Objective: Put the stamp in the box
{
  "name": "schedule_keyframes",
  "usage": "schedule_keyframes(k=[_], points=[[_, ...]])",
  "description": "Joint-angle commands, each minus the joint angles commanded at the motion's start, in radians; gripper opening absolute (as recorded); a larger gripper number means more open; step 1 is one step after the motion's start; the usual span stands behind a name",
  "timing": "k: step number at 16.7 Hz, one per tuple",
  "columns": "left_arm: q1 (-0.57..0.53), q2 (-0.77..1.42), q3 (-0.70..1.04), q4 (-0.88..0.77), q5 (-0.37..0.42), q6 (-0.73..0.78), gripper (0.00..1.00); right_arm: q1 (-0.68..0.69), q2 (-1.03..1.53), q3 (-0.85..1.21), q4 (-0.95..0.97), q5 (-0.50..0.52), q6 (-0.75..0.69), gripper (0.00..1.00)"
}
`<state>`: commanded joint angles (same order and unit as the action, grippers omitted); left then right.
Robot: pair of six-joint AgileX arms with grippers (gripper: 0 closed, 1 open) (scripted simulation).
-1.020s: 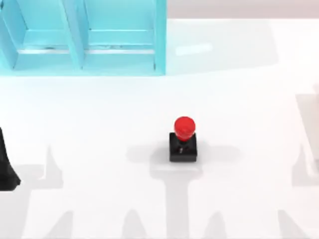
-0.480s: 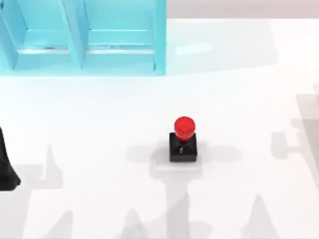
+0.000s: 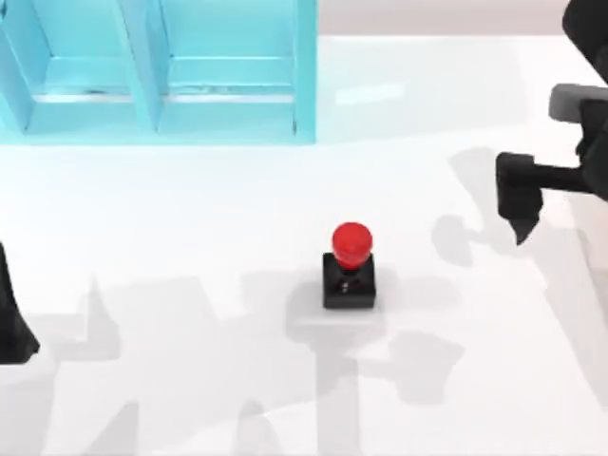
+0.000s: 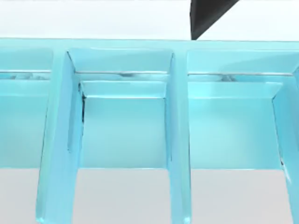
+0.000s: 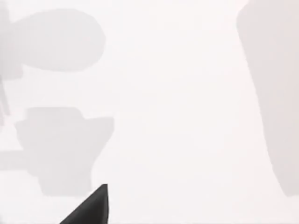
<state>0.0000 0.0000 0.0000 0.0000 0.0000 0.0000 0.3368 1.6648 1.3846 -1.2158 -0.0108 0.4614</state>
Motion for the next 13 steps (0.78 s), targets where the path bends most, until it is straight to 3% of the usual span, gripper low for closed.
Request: schedule_keyframes(k=[8,13], points=[[0.000,0.000,0.000,0.000,0.000,0.000,1.00,0.243,0.554,0.711,-0.320,0.006,0.177,1.00],[0.000,0.000,0.000,0.000,0.000,0.000,1.00,0.333,0.662,0.924,-0.344,0.014,0.232,1.00]])
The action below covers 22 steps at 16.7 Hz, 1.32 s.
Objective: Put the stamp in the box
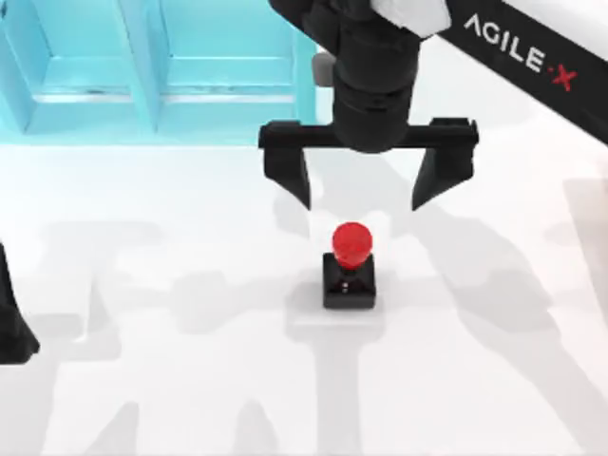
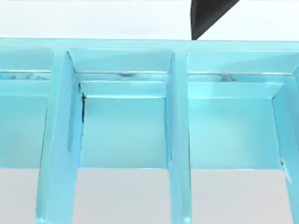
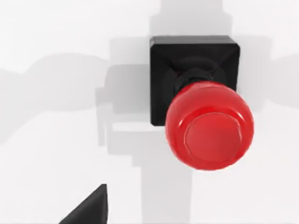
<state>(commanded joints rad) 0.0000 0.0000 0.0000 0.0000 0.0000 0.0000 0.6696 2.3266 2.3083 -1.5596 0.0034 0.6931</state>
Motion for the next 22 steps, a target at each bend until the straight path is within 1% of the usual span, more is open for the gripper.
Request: schedule_keyframes(k=[8,11,17,22], points=[[0.000,0.000,0.000,0.000,0.000,0.000,1.00,0.002,0.000,-0.006,0.017,0.000,0.002,1.00],[0.000,0.000,0.000,0.000,0.000,0.000,1.00,0.004,-0.004,-0.106,0.113,0.001,0.001,1.00],[0.000,0.000,0.000,0.000,0.000,0.000,1.00,0.008,-0.009,-0.377,0.376,0.001,0.005,1.00],[0.000,0.000,0.000,0.000,0.000,0.000,1.00,0.009,-0.009,-0.408,0.407,0.001,0.006,1.00]])
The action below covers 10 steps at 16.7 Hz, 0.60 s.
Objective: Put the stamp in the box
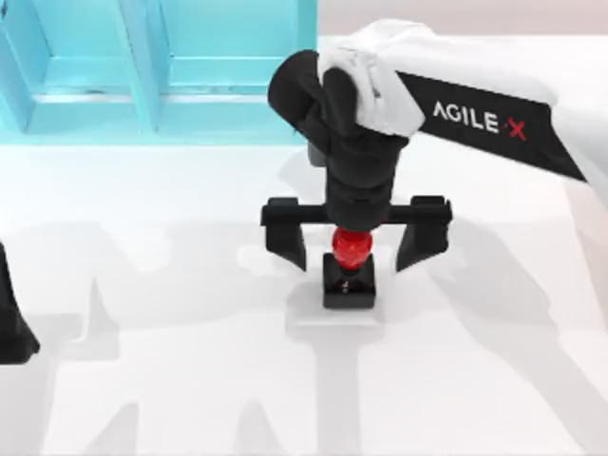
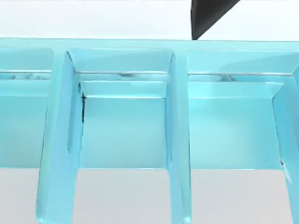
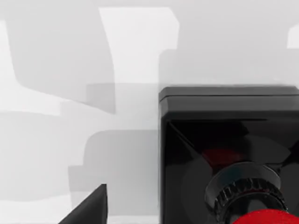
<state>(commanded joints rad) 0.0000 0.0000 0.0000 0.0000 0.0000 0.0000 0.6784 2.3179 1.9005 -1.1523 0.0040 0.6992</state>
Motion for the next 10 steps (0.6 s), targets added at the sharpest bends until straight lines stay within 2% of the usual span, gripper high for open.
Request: schedule_keyframes(k=[1,10], points=[[0.000,0.000,0.000,0.000,0.000,0.000,1.00,0.000,0.000,0.000,0.000,0.000,0.000,1.00],[0.000,0.000,0.000,0.000,0.000,0.000,1.00,0.000,0.000,0.000,0.000,0.000,0.000,0.32]])
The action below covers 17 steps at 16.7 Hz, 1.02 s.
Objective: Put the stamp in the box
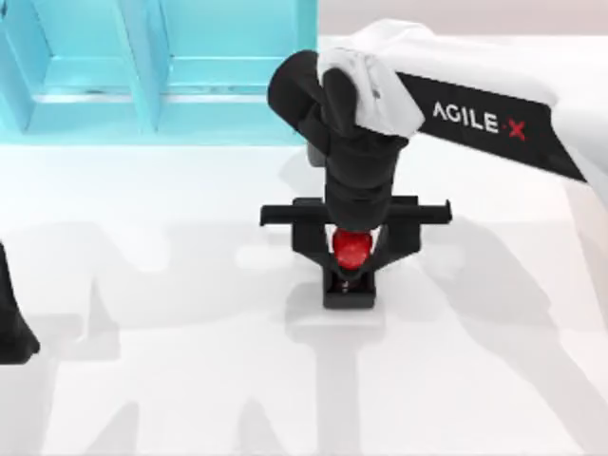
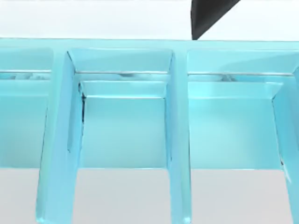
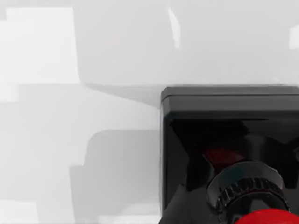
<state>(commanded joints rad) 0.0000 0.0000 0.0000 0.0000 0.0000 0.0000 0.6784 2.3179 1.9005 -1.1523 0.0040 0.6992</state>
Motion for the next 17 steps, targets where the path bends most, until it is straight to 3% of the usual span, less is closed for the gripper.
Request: schedule_keyframes(k=[4,5,17], points=[[0.000,0.000,0.000,0.000,0.000,0.000,1.00,0.000,0.000,0.000,0.000,0.000,0.000,0.02],[0.000,0.000,0.000,0.000,0.000,0.000,1.00,0.000,0.000,0.000,0.000,0.000,0.000,0.00],[0.000,0.000,0.000,0.000,0.000,0.000,1.00,-0.004,0.007,0.075,-0.072,0.002,0.005,0.00]])
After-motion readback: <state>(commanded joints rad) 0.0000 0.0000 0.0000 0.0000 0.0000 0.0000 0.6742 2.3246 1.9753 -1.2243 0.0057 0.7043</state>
